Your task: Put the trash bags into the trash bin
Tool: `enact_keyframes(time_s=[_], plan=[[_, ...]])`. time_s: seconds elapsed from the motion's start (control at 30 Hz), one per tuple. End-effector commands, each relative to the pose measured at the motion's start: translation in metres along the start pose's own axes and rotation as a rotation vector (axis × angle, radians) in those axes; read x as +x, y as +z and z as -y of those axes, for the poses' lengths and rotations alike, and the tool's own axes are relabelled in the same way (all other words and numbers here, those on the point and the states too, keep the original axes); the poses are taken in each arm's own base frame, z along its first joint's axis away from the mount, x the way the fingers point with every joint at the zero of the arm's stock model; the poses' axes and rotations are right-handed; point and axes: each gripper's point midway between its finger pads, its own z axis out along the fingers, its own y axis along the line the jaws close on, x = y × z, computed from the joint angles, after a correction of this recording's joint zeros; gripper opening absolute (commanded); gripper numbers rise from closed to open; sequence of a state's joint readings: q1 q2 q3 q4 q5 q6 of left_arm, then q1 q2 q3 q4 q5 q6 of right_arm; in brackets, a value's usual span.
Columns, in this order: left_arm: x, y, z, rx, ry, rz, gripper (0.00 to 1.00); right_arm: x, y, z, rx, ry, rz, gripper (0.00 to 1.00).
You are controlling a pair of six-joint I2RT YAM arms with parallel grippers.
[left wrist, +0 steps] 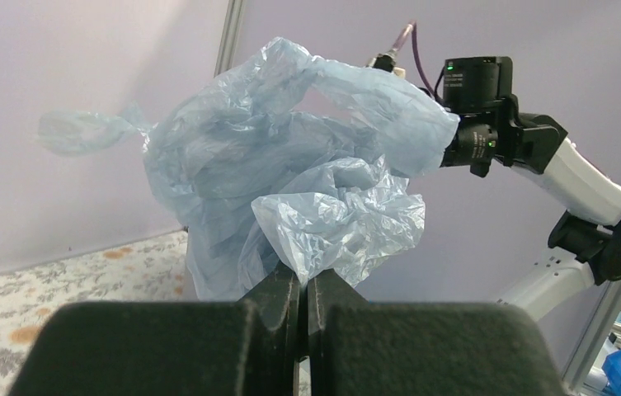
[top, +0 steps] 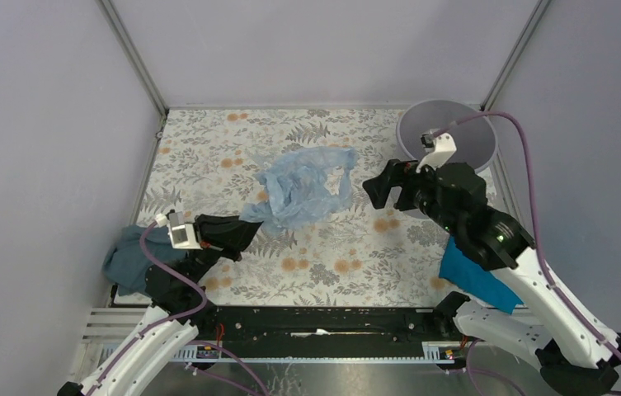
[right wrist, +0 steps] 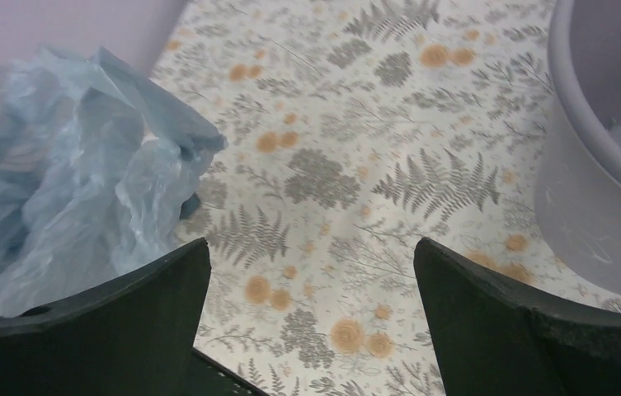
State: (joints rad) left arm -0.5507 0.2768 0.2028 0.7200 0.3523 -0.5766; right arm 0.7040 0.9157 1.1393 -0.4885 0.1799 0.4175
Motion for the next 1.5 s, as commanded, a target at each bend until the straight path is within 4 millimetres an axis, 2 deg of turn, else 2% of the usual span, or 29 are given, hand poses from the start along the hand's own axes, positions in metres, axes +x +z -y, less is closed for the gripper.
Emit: enact_keyframes(time_s=[0.0,0.1,0.2,0.3,0.4,0.53,0.57,0.67,0.7,0.77,0.8,0.83,0.87,0.9,0.93,0.97,1.03,1.1,1.17,1.27,1.37,1.47], plan=[[-0.024,0.004,0.022,0.096,0.037,0.073,0.00,-0.023,-0.025,-0.036,-0.194,-0.002,0.051,1.00],[-0.026,0.001,0.024,0.102,0.035,0.084,0.00,-0.037,-0.040,-0.065,-0.374,-0.107,0.070,1.00],[-0.024,-0.004,0.025,0.104,0.020,0.100,0.00,-0.046,-0.030,-0.073,-0.468,-0.111,0.019,1.00],[-0.025,-0.005,0.028,0.120,0.006,0.106,0.00,-0.041,-0.027,-0.097,-0.703,-0.034,-0.037,1.00],[-0.025,-0.005,0.029,0.127,0.004,0.102,0.00,-0.029,-0.024,-0.113,-0.855,0.021,-0.095,1.00],[-0.022,-0.004,0.034,0.156,-0.006,0.089,0.00,-0.031,-0.016,-0.122,-0.943,0.092,-0.074,0.97],[-0.020,-0.003,0.033,0.157,-0.015,0.085,0.00,-0.032,-0.010,-0.121,-0.930,0.102,-0.067,0.91],[-0.013,0.000,0.028,0.143,-0.053,0.061,0.00,-0.038,-0.002,-0.117,-0.887,0.110,-0.028,0.55],[-0.009,0.002,0.024,0.123,-0.073,0.038,0.02,-0.040,0.001,-0.111,-0.837,0.102,0.001,0.49],[0.004,0.005,0.020,0.105,-0.104,-0.032,0.03,-0.045,0.008,-0.092,-0.701,0.086,0.073,0.46],[0.012,0.005,0.016,0.089,-0.124,-0.069,0.03,-0.047,0.007,-0.084,-0.655,0.067,0.109,0.38],[0.021,0.005,0.009,0.050,-0.154,-0.110,0.06,-0.048,0.007,-0.078,-0.615,0.051,0.133,0.22],[0.029,0.005,-0.003,-0.021,-0.191,-0.141,0.16,-0.048,0.008,-0.072,-0.582,0.039,0.141,0.04],[0.041,0.003,-0.020,-0.130,-0.240,-0.188,0.28,-0.045,0.010,-0.068,-0.555,0.030,0.131,0.00],[0.053,-0.003,-0.040,-0.265,-0.287,-0.231,0.47,-0.037,0.013,-0.065,-0.545,0.024,0.102,0.00],[0.064,-0.011,-0.057,-0.389,-0.325,-0.273,0.59,-0.030,0.016,-0.064,-0.552,0.021,0.074,0.00],[0.089,-0.035,-0.079,-0.580,-0.388,-0.368,0.74,-0.013,0.027,-0.063,-0.569,0.020,0.023,0.00],[0.113,-0.058,-0.086,-0.703,-0.461,-0.471,0.87,0.001,0.037,-0.061,-0.583,0.036,-0.002,0.00],[0.132,-0.078,-0.085,-0.806,-0.547,-0.573,0.92,0.013,0.047,-0.058,-0.572,0.032,-0.025,0.00],[0.150,-0.094,-0.071,-0.862,-0.683,-0.681,0.94,0.024,0.060,-0.050,-0.522,0.026,-0.044,0.00],[0.149,-0.080,-0.054,-0.768,-0.789,-0.664,0.93,0.035,0.068,-0.048,-0.508,0.030,-0.077,0.00],[0.144,-0.063,-0.046,-0.659,-0.835,-0.594,0.94,0.045,0.071,-0.048,-0.502,0.031,-0.105,0.00]])
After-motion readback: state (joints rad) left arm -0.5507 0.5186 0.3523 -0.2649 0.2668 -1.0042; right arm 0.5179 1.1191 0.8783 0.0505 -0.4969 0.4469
